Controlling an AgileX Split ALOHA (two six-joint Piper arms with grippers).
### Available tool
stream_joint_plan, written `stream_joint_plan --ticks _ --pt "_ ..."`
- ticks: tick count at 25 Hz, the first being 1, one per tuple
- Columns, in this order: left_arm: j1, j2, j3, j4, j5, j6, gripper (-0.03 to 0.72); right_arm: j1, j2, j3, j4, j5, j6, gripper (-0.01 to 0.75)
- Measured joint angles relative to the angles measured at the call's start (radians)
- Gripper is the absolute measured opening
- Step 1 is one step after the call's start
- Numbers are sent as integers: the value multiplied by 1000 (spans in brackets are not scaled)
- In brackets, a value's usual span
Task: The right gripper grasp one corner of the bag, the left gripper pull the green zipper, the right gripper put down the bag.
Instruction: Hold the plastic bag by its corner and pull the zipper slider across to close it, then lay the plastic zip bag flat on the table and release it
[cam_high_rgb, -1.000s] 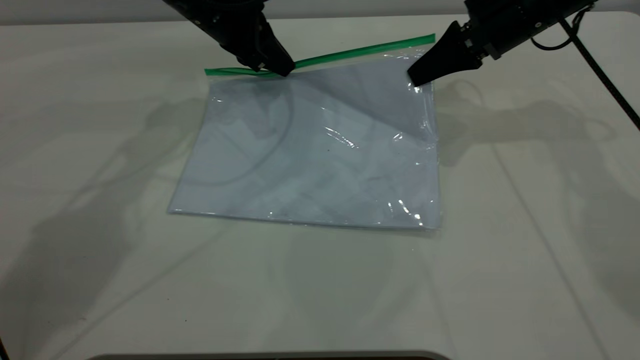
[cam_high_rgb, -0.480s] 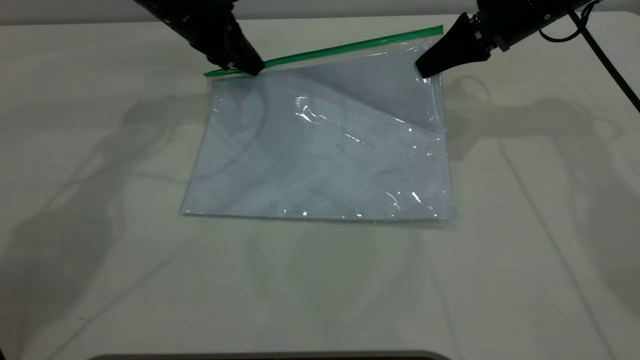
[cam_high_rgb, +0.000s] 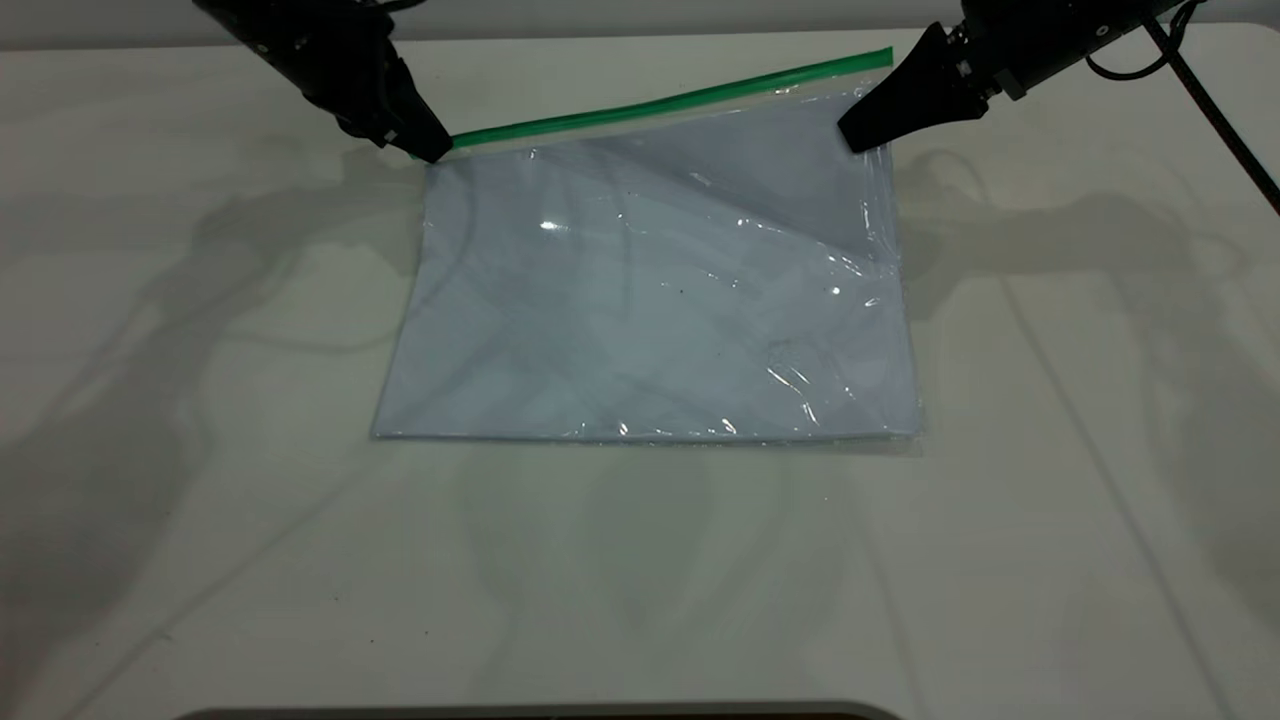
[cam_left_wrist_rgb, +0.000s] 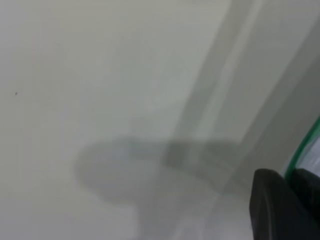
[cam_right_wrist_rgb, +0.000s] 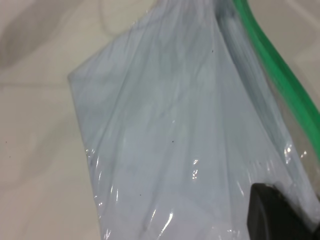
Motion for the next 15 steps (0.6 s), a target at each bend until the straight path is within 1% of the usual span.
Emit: stream_joint_plan --ticks 3,5,7,8,9,11,13,14,15 --pt "0 0 0 -3 7 -1 81 -1 0 0 3 0 0 36" --pt "-2 0 0 -2 8 -2 107 -1 0 0 4 -9 0 51" --pt "-5 0 0 5 1 -2 165 -3 0 0 -1 -36 0 93" --pt "-5 0 0 4 -1 -3 210 -4 0 0 -2 -50 1 128" --pt "-6 0 0 -2 -1 -3 261 -4 0 0 -10 -65 8 185" --pt "-11 -1 0 -26 3 -3 357 -4 -8 -1 -54 -87 28 330" --pt "-21 -9 0 -35 10 -11 447 -3 -31 -1 -145 -133 71 463" --pt "-27 -22 0 -35 16 -20 474 -3 -50 -1 -200 -177 122 524" --pt "-33 -41 0 -34 25 -36 496 -3 -75 -1 -250 -214 193 562"
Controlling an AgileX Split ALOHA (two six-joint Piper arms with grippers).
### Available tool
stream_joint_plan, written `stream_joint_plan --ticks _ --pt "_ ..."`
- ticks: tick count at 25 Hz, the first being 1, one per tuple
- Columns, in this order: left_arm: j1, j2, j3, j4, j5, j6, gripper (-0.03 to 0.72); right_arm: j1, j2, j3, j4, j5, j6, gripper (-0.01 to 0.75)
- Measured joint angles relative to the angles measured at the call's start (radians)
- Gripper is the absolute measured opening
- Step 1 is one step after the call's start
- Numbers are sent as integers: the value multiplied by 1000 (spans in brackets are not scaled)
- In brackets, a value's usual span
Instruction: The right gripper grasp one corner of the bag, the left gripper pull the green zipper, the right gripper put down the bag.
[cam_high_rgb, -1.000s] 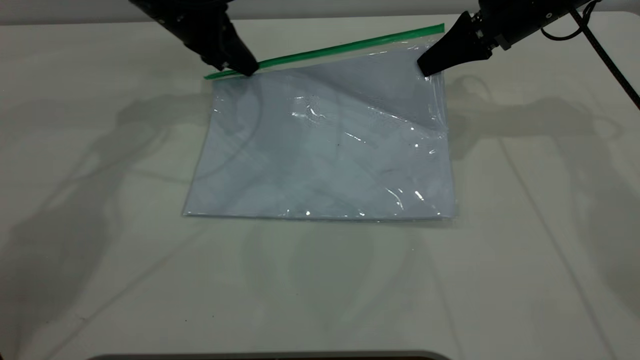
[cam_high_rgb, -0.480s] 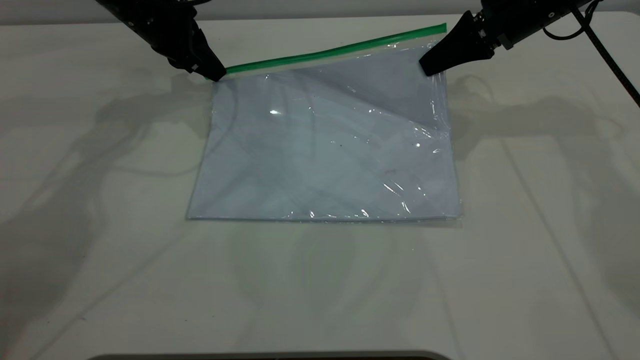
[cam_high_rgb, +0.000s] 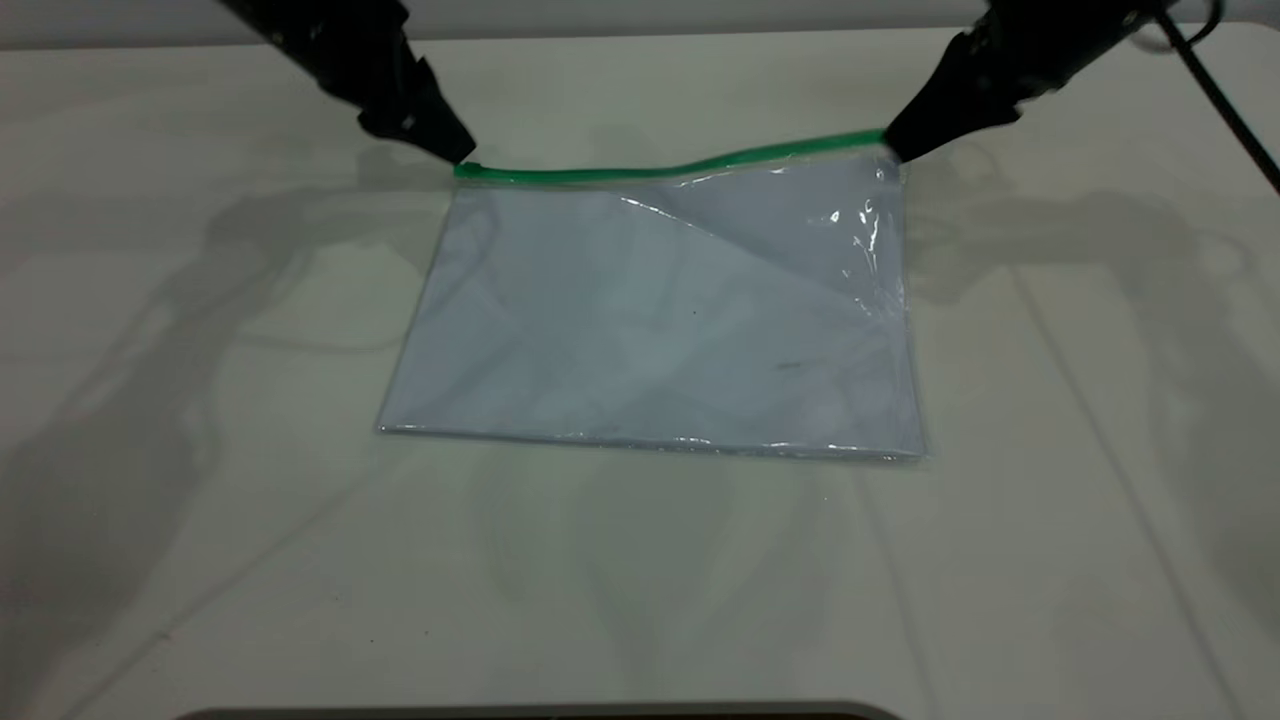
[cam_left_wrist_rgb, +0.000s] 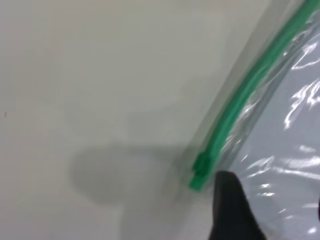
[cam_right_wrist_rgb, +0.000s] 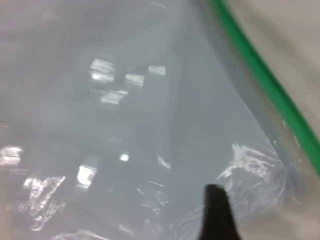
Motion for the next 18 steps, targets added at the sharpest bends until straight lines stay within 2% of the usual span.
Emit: stream_joint_plan --ticks 1,3,7,12,18 --pt "-5 -28 0 1 10 -23 508 0 -26 0 -69 -36 66 592" --pt "-17 -95 0 2 33 -76 515 -1 -102 1 -226 -59 222 604" --pt "-30 -268 0 44 94 -229 515 7 -297 1 -449 -16 470 544" --pt "-33 -506 0 198 238 -524 515 8 -567 1 -537 101 687 489" --pt "-33 -782 0 437 483 -840 515 8 -846 1 -541 355 904 483"
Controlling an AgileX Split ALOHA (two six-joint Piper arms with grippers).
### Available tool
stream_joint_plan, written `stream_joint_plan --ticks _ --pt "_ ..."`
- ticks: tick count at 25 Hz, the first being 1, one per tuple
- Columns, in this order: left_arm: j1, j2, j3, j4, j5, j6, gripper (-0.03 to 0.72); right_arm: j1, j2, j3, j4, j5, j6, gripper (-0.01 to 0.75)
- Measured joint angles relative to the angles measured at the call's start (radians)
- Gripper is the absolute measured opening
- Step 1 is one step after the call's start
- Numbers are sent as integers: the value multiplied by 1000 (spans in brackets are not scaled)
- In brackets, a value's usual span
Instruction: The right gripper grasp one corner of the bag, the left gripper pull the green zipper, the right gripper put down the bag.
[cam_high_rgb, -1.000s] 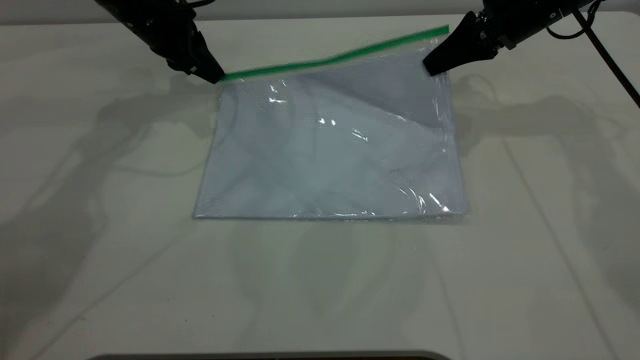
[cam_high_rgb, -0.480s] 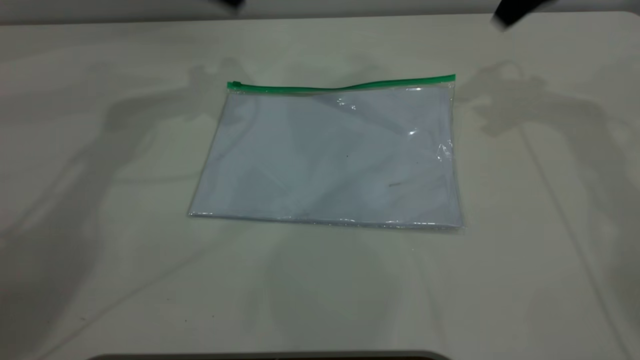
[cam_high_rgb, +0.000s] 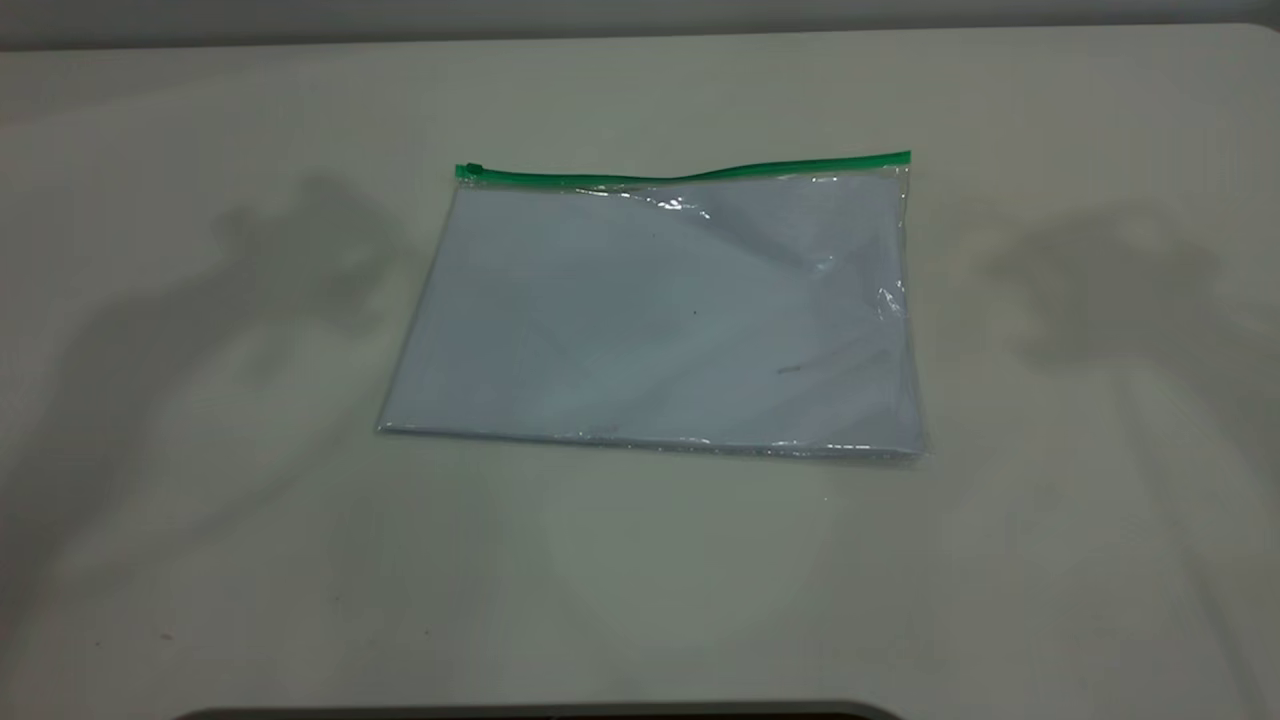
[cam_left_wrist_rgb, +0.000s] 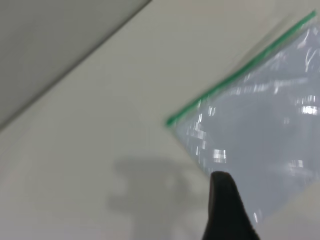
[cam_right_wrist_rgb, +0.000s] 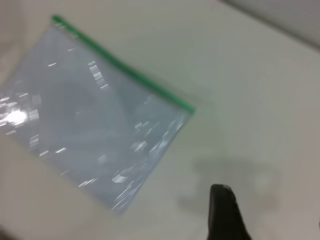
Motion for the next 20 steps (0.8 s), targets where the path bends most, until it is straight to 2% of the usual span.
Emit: stream_joint_plan --ticks 1,5,9,13,20 --pt "-1 -42 0 44 38 -54 515 0 -25 0 0 33 23 483" --pt "-1 -161 0 185 38 -231 515 0 -131 50 -51 47 123 483" --pt "-1 -264 74 247 38 -335 515 0 -255 194 -153 47 221 483" --pt "-1 -381 253 251 38 -359 515 0 -405 428 -242 47 320 483" --pt "-1 -574 698 253 38 -364 515 0 -664 867 -304 47 457 483"
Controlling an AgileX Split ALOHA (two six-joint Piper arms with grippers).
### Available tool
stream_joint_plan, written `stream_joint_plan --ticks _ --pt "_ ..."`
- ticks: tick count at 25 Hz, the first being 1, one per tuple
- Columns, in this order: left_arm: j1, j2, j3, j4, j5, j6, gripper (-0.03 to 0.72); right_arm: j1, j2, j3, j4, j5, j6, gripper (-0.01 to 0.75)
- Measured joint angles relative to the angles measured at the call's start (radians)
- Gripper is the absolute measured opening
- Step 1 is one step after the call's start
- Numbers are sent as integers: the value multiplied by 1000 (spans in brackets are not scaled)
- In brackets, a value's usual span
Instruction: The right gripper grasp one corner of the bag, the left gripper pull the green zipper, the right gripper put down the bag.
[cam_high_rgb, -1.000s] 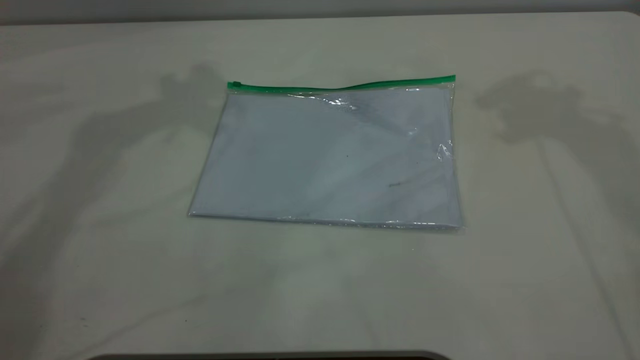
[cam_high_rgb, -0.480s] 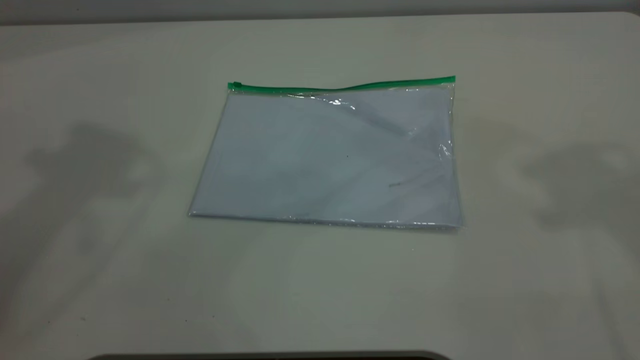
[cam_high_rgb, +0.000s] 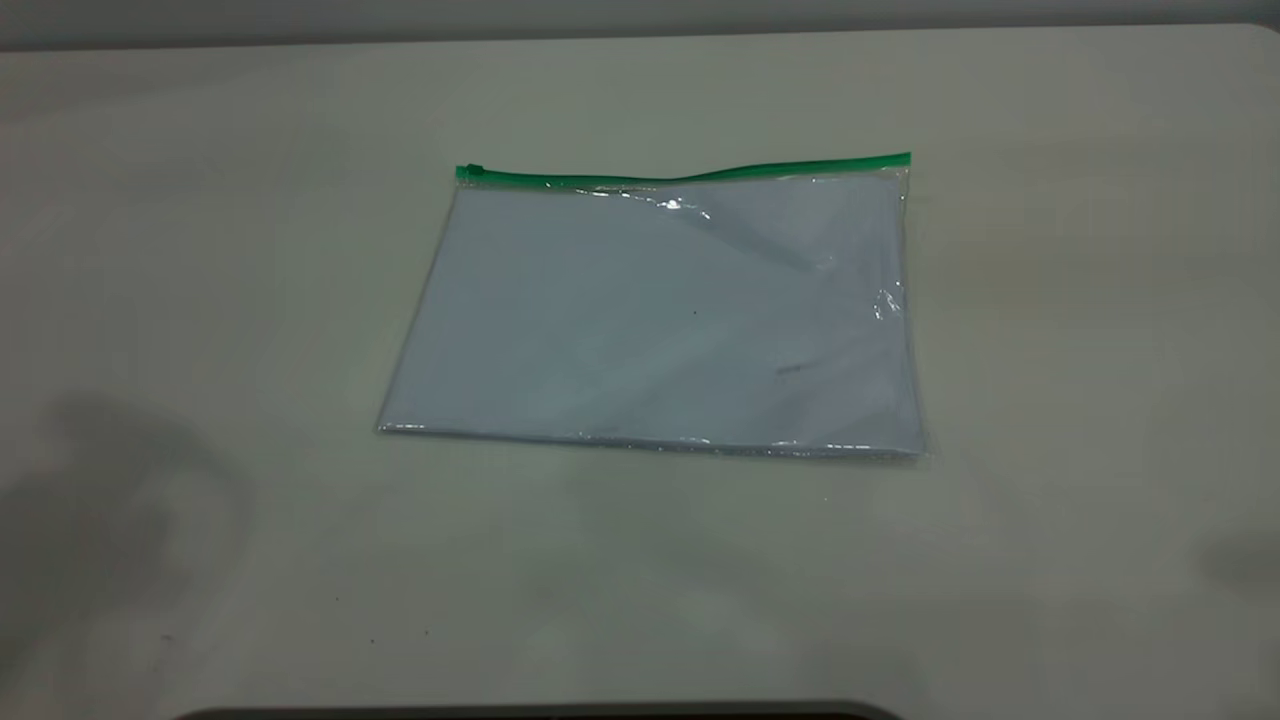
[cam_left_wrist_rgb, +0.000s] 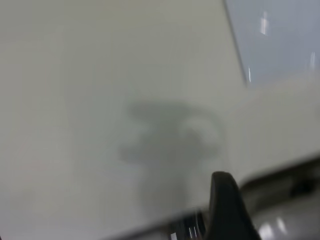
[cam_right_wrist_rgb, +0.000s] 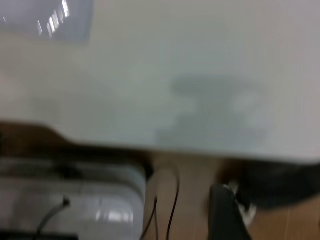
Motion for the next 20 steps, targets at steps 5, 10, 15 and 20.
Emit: stream_joint_plan --ticks 5,10,15,20 --pt "0 -123 289 0 0 -31 515 0 -206 251 -30 -19 62 483" --pt "0 -278 511 -1 -5 -46 515 2 -378 316 -39 -105 96 483" --pt "0 -478 666 -12 -56 -69 515 68 -422 347 -55 -128 121 483" --pt "0 -667 714 -42 -60 -83 515 130 -422 347 -57 -129 123 483"
